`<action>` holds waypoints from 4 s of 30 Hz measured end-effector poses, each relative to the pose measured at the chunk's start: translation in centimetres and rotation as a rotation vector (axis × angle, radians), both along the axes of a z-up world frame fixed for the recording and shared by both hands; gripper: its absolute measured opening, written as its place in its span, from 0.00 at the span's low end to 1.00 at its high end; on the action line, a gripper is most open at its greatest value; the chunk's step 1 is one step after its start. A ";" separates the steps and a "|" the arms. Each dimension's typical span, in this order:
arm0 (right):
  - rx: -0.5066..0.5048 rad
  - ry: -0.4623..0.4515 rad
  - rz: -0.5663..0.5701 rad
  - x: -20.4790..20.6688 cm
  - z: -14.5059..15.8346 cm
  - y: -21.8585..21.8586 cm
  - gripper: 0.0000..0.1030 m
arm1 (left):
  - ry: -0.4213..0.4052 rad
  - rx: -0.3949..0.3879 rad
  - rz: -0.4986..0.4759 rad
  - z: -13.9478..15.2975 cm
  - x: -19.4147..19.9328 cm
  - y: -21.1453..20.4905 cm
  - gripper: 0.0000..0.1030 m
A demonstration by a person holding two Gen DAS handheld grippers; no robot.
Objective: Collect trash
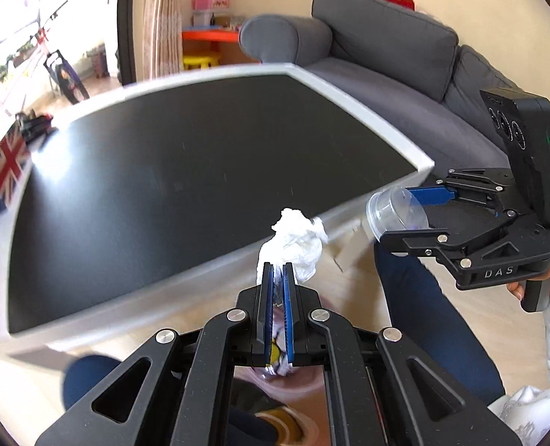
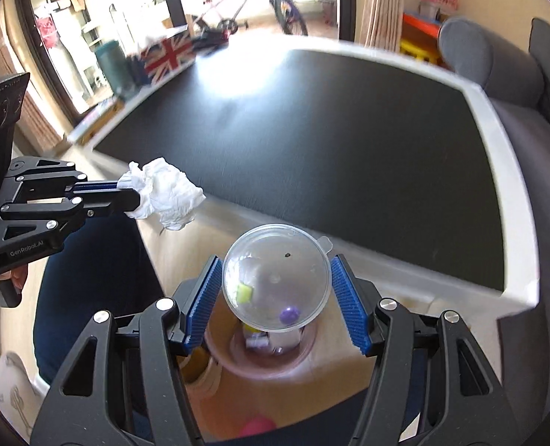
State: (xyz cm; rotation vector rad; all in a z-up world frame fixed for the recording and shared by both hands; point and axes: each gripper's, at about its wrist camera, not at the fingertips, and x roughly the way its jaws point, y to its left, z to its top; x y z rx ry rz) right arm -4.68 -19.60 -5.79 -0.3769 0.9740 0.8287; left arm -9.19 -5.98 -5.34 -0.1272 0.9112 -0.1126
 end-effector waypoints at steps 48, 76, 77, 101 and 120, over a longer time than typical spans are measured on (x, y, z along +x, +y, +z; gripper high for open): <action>-0.016 0.148 -0.027 -1.8 -5.5 -1.2 0.96 | 0.097 -0.083 0.054 -5.1 -1.6 -1.0 0.93; 0.129 -0.097 -0.135 3.3 6.3 -0.8 0.97 | -0.102 0.039 0.146 4.8 1.2 3.8 0.93; 0.137 -0.104 -0.137 3.5 6.8 -0.8 0.97 | -0.110 0.043 0.146 5.2 1.3 4.0 0.93; 0.188 -0.139 -0.121 3.7 9.5 -0.5 0.97 | -0.142 0.064 0.194 7.4 1.8 4.9 0.94; 0.197 -0.132 -0.118 3.7 9.4 -0.3 0.97 | -0.150 0.105 0.240 7.5 1.4 5.0 0.94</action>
